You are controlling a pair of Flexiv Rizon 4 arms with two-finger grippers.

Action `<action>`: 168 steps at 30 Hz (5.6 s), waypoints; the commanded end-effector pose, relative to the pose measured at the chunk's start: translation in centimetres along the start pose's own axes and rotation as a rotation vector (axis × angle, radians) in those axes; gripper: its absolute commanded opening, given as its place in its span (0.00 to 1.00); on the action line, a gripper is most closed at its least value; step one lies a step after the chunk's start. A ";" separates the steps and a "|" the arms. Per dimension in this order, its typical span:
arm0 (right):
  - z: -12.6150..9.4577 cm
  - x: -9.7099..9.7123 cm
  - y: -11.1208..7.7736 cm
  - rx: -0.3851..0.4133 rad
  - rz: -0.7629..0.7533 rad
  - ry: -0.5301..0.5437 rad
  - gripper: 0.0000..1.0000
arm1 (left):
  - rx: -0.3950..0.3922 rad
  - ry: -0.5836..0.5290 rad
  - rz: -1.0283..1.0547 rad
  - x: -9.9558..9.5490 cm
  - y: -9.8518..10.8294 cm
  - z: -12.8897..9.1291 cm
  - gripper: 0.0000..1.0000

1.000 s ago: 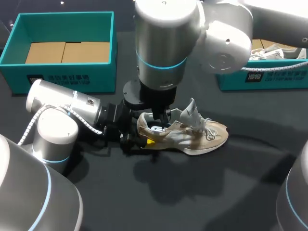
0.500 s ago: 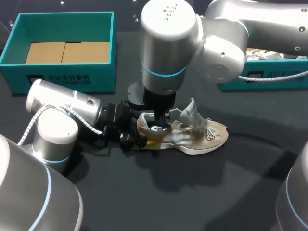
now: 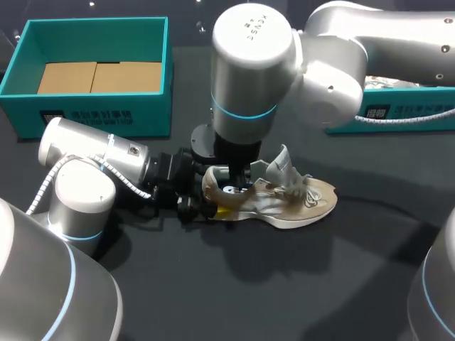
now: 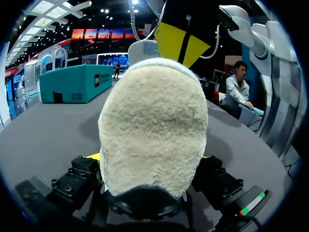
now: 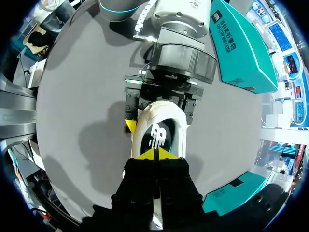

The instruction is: Take the shoe out of the shoebox, open the shoe tongue, remove and reinsert the insole, then place the shoe into the shoebox

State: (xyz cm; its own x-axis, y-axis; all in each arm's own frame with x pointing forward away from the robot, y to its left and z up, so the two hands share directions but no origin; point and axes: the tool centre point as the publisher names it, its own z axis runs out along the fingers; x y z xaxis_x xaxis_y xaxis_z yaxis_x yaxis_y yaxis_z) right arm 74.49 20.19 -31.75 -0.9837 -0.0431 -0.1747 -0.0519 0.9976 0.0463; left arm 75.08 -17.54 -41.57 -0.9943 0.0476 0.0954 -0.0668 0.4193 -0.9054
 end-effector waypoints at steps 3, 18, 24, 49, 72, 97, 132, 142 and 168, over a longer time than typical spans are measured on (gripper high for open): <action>2.8 -0.3 0.6 0.006 0.001 -0.001 0.00 | -0.002 0.001 0.000 0.0 0.3 0.3 0.00; 6.7 -0.7 -3.3 0.031 0.100 -0.009 0.00 | -0.002 0.001 0.000 0.0 0.3 0.3 0.00; 6.8 -0.4 -5.3 0.048 0.147 -0.002 0.00 | -0.002 0.001 0.000 0.0 0.3 0.3 0.00; 11.0 1.2 -6.6 0.024 0.204 0.179 0.36 | -0.002 0.001 0.000 0.0 0.3 0.3 0.00; 8.1 3.6 -8.3 -0.185 0.216 0.153 0.00 | -0.002 0.001 0.000 0.0 0.3 0.3 0.00; 2.9 -0.4 -4.5 -0.480 -0.154 0.114 0.00 | -0.002 0.001 0.000 0.0 0.3 0.3 0.00; 0.9 -1.5 -0.4 -0.585 -0.026 0.320 0.53 | -0.002 0.001 0.000 0.0 0.3 0.3 0.00; 0.9 -0.8 0.9 -0.580 0.042 0.365 0.56 | -0.002 0.001 0.000 0.0 0.3 0.3 0.00; 0.2 0.4 3.2 -0.635 0.113 0.331 0.00 | -0.002 0.001 0.000 0.0 0.3 0.3 0.00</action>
State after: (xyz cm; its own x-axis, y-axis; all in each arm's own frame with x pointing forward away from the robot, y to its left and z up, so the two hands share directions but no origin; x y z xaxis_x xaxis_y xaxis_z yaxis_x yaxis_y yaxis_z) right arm 74.23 22.94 -32.26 -0.9831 -0.0597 0.1729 0.0645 0.7714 0.6330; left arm 75.03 -17.55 -41.57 -0.9943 0.0479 0.0955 -0.0668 0.4194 -0.9053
